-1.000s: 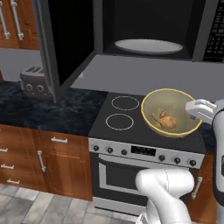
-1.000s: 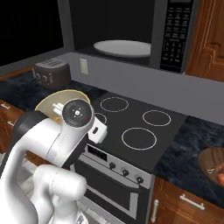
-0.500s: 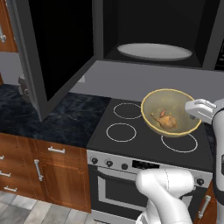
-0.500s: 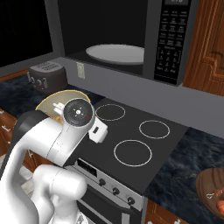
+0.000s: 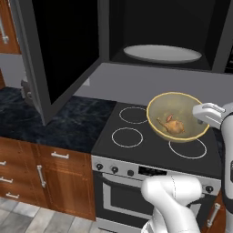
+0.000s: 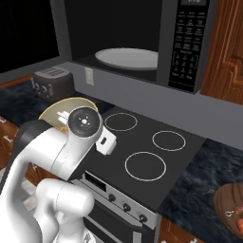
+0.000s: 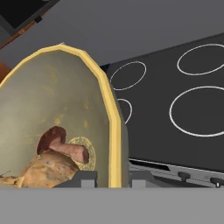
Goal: Place the bowl containing the mushroom and onion in the microwave. Close the microwave door and press the start button to microwave the meal.
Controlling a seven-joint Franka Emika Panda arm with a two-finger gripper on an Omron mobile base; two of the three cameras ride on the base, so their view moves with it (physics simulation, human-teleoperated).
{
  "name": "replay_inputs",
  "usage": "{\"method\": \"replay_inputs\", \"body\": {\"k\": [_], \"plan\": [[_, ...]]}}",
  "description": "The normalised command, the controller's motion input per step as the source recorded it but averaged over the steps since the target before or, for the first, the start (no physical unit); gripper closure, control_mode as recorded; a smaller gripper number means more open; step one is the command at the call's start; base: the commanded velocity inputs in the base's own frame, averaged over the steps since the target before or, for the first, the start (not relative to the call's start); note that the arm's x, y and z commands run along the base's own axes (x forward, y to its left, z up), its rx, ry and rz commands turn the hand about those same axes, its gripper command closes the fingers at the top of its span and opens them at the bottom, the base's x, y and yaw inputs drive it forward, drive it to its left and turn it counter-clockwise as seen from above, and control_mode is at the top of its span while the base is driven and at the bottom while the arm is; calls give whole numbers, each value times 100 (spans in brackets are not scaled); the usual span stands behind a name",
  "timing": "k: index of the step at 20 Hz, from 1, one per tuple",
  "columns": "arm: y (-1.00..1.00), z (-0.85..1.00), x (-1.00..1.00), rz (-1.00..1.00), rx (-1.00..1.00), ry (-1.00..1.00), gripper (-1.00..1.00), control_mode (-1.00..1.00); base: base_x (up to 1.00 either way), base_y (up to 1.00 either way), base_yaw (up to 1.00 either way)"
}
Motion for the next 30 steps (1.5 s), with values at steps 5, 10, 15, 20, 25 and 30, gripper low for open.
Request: {"method": "replay_inputs", "body": {"k": [5,10,15,20,25,30], "plan": [[0,0,0,0,0,0,100,100,36,44,5],[0,0,0,0,0,0,100,100,25,52,5],[0,0,0,0,0,0,100,100,12,14,3],[0,0,0,0,0,0,100,-100,0,0,0],[-1,2,0,0,0,0,100,-100,0,0,0],[-11,39,0,-3,0,0,100,-100,0,0,0]]}}
